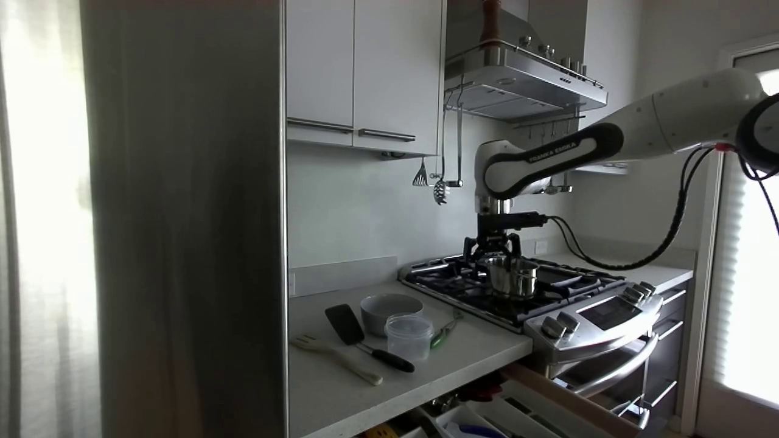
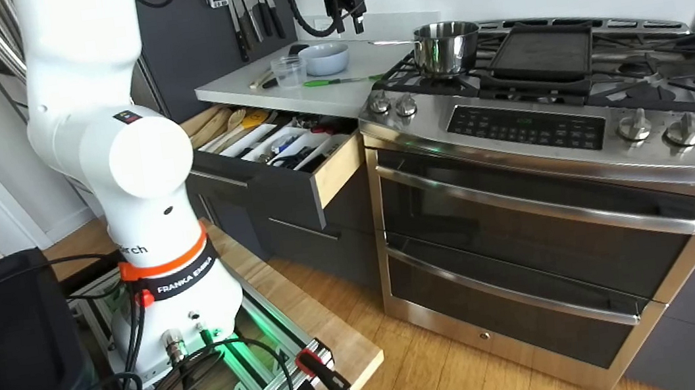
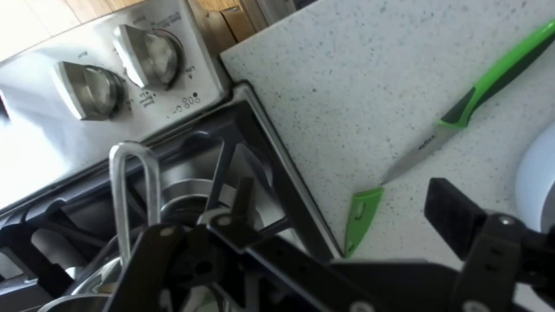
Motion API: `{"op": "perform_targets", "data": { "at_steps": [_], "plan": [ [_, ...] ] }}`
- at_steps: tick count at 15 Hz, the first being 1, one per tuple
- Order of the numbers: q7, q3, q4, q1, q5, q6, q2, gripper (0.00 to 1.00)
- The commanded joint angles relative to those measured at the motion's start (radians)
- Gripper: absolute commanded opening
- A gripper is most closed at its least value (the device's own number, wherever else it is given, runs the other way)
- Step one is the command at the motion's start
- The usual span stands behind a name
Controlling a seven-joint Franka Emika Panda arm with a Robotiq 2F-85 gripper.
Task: Push the green knife into its cover
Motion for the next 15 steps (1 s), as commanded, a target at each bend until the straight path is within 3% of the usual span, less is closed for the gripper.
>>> {"op": "perform_targets", "data": {
  "at_steps": [1,2,3,10,15],
  "plan": [
    [0.170,-0.055,0.087,0.091,-0.160,0.045,0.121,1.00],
    [0.170,-0.064,0.087,0.109,-0.208,0.054,0.139,1.00],
    [0.124,-0.048,0.053,0.082,-0.130,0.040,0.089,1.00],
    [0.152,-0.070,0.089,0.113,-0.183,0.052,0.138,1.00],
    [0.381,-0.091,0.098,0.114,-0.129,0.208,0.205,1.00]
  ]
}}
